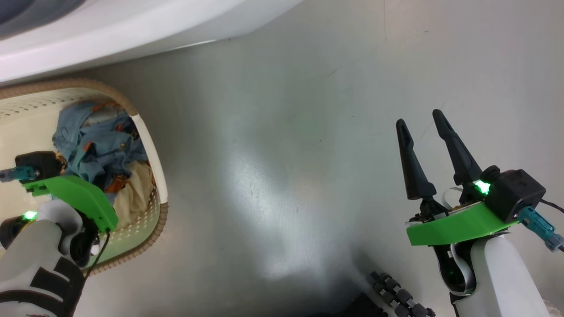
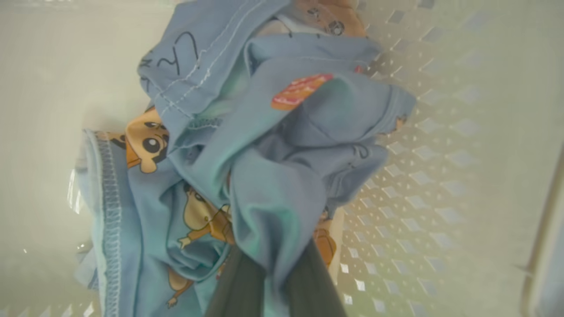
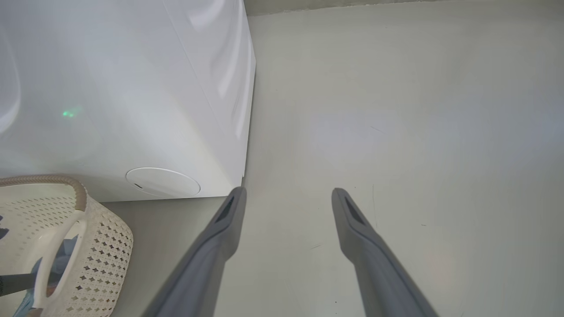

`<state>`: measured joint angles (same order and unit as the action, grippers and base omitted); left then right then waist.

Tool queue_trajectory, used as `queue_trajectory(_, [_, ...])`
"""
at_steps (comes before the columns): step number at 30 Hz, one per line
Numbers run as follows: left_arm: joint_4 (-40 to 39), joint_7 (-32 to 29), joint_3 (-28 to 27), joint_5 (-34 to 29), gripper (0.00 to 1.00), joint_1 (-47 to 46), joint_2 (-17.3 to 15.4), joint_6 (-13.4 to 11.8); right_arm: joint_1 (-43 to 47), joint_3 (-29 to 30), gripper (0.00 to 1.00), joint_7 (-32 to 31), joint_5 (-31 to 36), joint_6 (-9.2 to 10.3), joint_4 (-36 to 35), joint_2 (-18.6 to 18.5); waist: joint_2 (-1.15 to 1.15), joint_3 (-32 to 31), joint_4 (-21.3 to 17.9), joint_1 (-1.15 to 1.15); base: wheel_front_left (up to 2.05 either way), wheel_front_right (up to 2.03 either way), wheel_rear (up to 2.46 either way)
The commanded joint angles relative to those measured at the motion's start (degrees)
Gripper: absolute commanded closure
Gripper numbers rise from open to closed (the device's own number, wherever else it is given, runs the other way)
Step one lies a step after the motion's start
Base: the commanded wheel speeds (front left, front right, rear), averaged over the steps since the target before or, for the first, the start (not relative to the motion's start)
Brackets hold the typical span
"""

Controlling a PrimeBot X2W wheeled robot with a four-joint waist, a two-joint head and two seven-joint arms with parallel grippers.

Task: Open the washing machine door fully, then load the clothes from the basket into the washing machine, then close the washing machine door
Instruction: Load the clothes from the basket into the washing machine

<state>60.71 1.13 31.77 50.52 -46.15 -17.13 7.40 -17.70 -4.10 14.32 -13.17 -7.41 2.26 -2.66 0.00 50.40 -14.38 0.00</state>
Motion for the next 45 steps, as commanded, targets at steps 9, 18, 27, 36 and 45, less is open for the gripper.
queue_trajectory(9, [-2.37,6.87,1.36,2.30,1.00,2.02,-1.98,0.09,1.11,-0.25,0.00,0.68,0.96,-0.08,-0.95,-0.21,0.00,-3.71,1.81,0.00,0.00,0.00,0.00])
queue_trajectory(18, [-6.82,13.73,1.46,2.23,1.00,6.65,-2.40,0.09,1.60,-0.22,0.00,0.68,2.86,-0.08,0.36,-0.21,0.00,-10.38,5.06,0.00,0.00,0.00,0.00])
queue_trajectory(27, [-19.22,13.85,-11.69,-6.68,1.00,15.73,-1.20,-0.31,2.65,-0.31,0.00,0.68,4.32,-0.08,1.37,-0.21,0.00,-16.53,7.81,0.00,0.00,0.00,0.00])
queue_trajectory(36, [-32.43,13.86,-24.89,-18.50,1.00,26.48,3.05,-0.24,5.33,-0.45,0.00,0.68,4.95,-0.08,2.95,-0.21,0.00,-24.34,9.74,0.00,0.00,0.00,0.00])
queue_trajectory(45, [-43.68,13.87,-33.72,-27.04,1.00,33.88,6.60,-0.09,8.01,-0.81,0.00,0.68,5.85,-0.08,3.84,-0.21,0.00,-31.67,10.18,0.00,0.00,0.00,0.00])
